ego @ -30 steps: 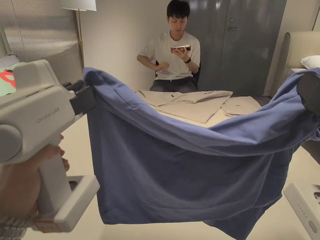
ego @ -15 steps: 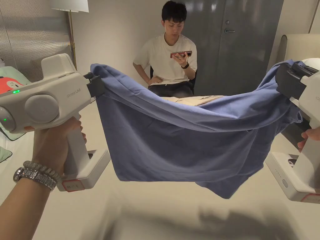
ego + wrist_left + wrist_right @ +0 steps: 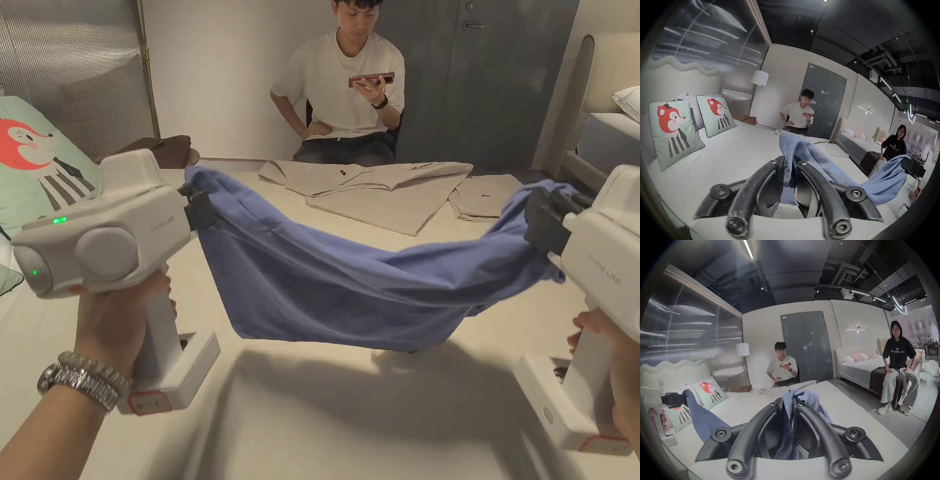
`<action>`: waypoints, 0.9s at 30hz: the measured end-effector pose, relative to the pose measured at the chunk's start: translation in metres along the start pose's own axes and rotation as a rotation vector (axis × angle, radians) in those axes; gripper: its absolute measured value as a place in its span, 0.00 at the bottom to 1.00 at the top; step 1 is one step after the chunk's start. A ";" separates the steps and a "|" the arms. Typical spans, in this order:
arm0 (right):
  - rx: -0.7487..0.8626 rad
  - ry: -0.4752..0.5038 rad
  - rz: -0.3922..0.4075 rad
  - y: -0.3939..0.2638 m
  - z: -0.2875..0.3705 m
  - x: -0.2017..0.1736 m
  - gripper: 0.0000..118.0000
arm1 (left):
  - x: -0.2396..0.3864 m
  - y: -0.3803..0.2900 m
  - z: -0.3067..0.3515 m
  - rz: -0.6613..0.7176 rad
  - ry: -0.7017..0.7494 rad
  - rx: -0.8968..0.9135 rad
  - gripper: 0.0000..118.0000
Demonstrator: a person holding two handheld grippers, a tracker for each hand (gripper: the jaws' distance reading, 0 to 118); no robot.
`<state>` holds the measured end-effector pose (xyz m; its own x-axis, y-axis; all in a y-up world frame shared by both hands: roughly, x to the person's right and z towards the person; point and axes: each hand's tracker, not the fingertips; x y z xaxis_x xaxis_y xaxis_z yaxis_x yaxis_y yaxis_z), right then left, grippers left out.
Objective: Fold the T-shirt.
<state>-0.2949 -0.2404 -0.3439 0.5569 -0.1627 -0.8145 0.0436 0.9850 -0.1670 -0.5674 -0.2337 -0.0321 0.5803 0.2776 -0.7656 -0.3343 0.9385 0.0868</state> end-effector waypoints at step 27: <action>-0.730 -0.107 -0.074 -0.196 0.211 0.014 0.07 | -0.077 -0.240 0.213 0.050 0.199 -0.645 0.05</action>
<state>-0.1201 -0.4232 -0.2052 0.6535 -0.1835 -0.7343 -0.4578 0.6768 -0.5765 -0.3736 -0.4369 0.1417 0.4255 0.2165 -0.8787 -0.7696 0.5974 -0.2255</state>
